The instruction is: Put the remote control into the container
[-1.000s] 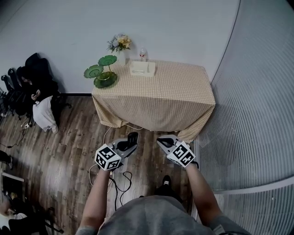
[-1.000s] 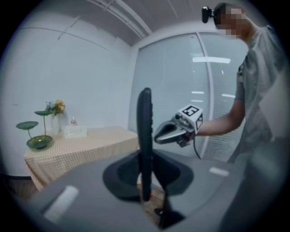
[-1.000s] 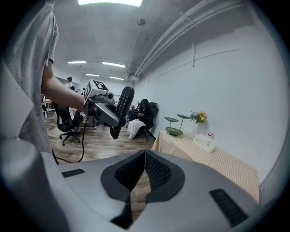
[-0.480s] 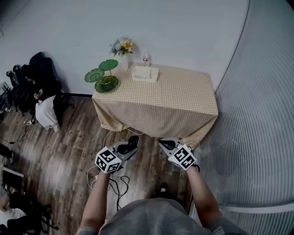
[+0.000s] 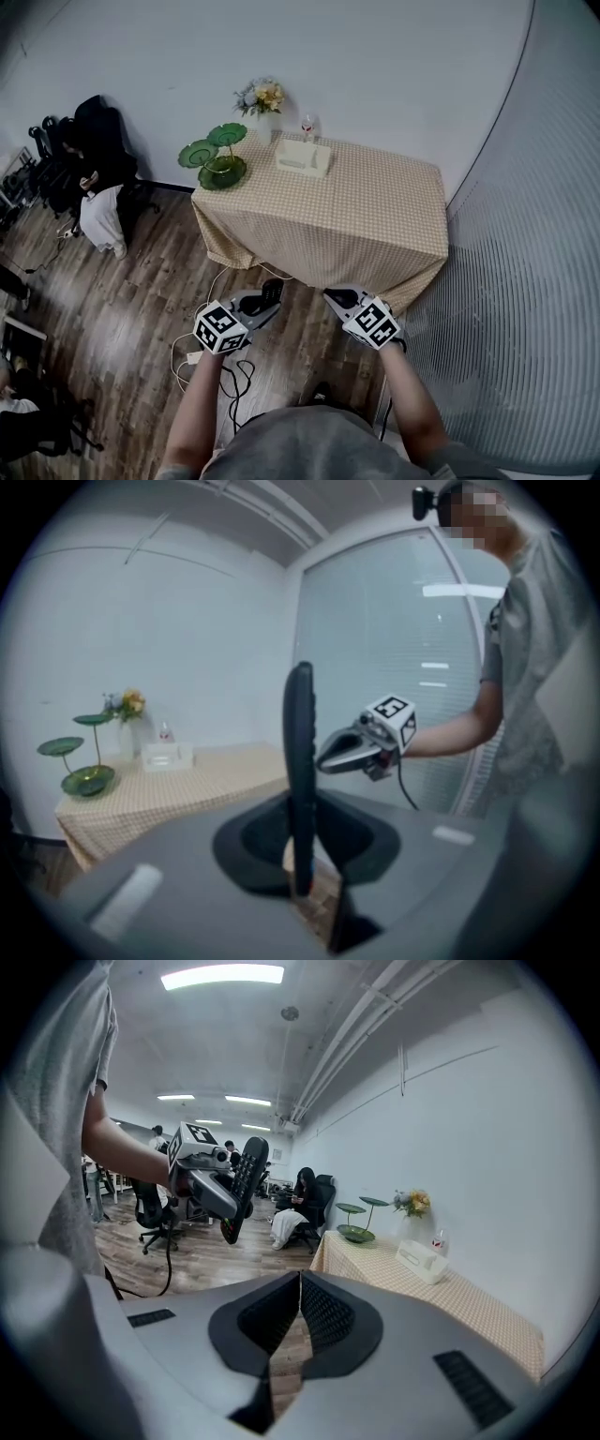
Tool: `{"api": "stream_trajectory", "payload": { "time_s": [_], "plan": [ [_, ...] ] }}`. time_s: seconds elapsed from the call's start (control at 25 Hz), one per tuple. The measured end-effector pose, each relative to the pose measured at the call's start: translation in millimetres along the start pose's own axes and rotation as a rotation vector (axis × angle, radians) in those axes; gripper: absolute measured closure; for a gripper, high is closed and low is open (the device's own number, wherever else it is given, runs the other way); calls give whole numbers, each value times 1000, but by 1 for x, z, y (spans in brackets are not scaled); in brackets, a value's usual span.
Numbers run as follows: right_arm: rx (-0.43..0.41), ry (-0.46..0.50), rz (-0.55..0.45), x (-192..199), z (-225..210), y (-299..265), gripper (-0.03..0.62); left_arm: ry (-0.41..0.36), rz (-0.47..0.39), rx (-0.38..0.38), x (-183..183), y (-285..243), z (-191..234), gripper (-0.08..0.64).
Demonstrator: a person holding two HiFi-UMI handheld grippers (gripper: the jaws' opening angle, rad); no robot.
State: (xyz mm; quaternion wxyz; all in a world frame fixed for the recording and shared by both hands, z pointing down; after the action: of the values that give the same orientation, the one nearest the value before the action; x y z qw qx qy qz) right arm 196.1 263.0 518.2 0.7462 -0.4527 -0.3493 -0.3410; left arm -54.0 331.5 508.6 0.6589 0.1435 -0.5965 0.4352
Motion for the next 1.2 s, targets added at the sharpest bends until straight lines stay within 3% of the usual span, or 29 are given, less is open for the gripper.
{"api": "stream_trajectory", "payload": {
  "time_s": [0.24, 0.48, 1.2],
  "plan": [
    [-78, 12, -12, 11, -12, 5, 574, 10, 2, -39, -6, -17, -6, 499],
    [-101, 20, -18, 25, -28, 9, 574, -12, 35, -56, -14, -39, -8, 499],
    [-98, 5, -18, 39, -62, 15, 574, -27, 36, -26, -35, -78, 3, 499]
  ]
}}
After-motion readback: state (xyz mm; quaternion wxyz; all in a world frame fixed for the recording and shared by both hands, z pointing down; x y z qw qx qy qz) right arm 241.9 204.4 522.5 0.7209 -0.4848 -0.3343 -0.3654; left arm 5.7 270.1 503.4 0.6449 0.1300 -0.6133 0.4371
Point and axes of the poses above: the fingertips, and each gripper's own axes: y backward along the fingers, z to its left, x out of its underside, the point moved 10 cm from there along y, backward along the fingers, and after that the axes turned 11 degrees about y, right-handed, at the moved point
